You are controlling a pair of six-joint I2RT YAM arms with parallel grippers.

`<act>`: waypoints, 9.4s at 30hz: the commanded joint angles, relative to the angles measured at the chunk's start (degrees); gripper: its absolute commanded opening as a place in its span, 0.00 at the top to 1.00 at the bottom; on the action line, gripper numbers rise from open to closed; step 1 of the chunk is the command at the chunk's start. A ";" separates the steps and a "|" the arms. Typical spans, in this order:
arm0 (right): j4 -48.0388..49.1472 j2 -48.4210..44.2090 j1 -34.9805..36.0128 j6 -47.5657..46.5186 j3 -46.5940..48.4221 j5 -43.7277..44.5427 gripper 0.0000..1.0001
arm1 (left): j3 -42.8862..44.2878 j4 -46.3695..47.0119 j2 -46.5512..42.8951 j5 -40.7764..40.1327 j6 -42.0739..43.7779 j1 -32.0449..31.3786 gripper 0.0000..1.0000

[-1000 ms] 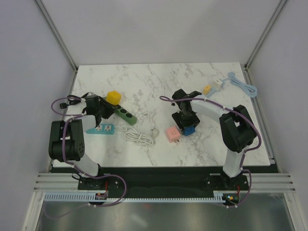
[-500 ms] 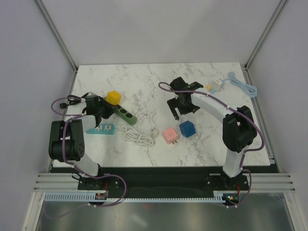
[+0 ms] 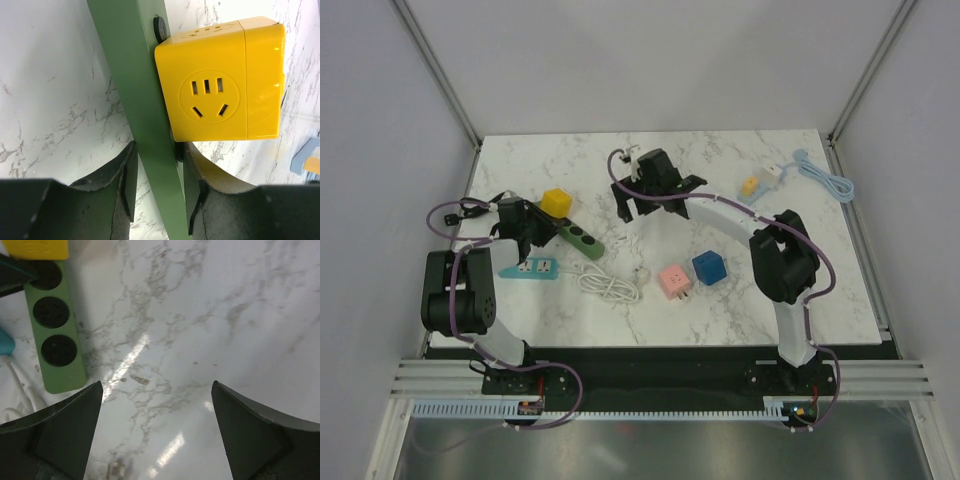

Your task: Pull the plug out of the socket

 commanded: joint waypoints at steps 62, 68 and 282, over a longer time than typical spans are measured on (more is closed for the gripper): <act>10.95 28.38 16.07 -5.07 19.82 3.18 1.00 | 8.88 -5.10 8.15 27.95 -3.38 24.84 0.39; 14.02 26.19 13.88 -1.12 18.68 -9.03 1.00 | 8.44 -4.22 7.80 27.51 -3.38 24.22 0.40; 4.57 8.01 0.96 7.24 18.50 10.53 1.00 | 15.30 -18.20 3.84 16.61 12.44 6.38 0.98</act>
